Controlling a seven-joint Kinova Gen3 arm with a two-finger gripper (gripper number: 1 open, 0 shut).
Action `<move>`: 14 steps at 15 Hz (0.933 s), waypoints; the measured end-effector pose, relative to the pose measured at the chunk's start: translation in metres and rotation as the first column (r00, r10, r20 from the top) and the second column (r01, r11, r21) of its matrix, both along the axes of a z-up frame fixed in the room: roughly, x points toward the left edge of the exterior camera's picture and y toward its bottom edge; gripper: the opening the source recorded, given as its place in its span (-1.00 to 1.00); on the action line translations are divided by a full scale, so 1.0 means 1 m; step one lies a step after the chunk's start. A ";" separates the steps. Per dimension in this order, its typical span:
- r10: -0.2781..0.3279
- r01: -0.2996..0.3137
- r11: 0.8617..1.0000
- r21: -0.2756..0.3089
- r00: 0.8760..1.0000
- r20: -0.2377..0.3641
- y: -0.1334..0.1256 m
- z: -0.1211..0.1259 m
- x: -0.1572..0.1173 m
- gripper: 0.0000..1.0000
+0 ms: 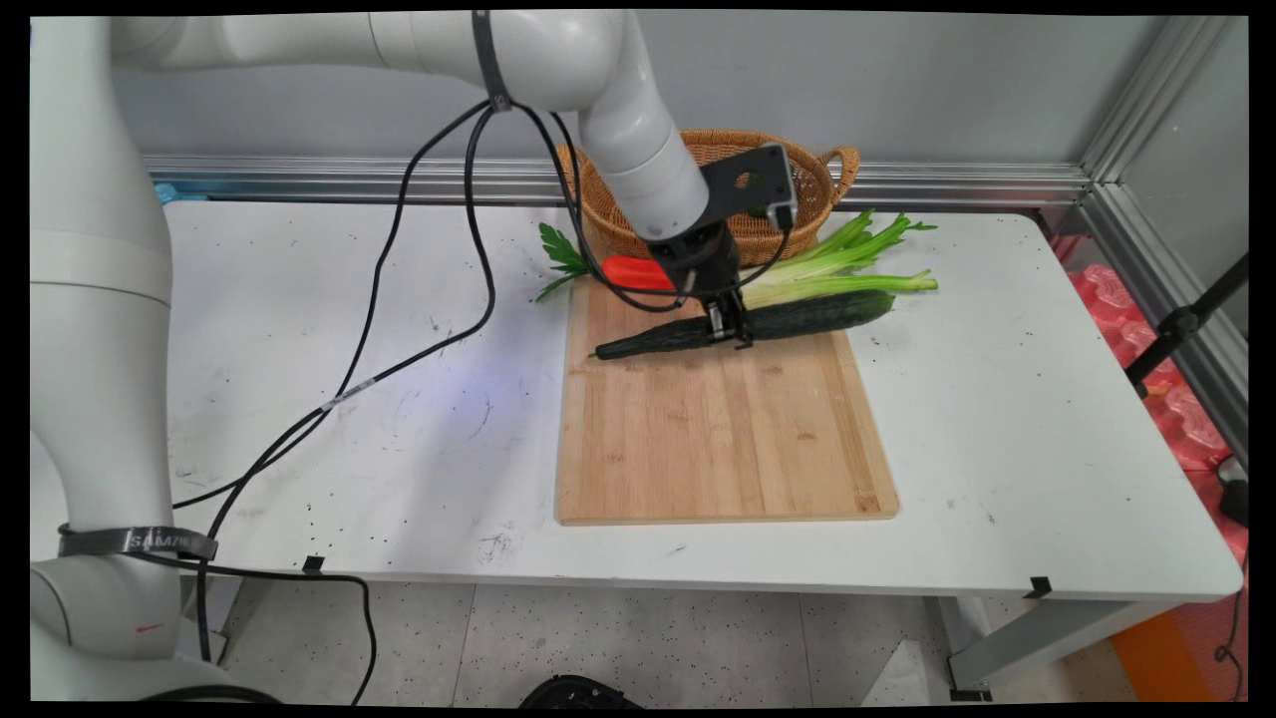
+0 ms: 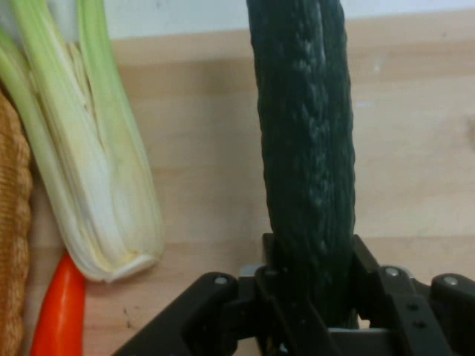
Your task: Place the picked object on the cutting board
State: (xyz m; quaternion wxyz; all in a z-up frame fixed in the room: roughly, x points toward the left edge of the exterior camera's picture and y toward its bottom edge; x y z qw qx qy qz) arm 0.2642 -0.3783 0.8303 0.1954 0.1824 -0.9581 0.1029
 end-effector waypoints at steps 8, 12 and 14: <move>-0.006 0.007 1.000 -0.022 1.000 0.029 -0.005 -0.025 0.009 -1.00; -0.005 0.006 0.999 -0.035 1.000 0.020 -0.009 -0.031 0.011 1.00; 0.000 0.001 0.999 -0.037 1.000 0.011 -0.011 -0.031 0.011 1.00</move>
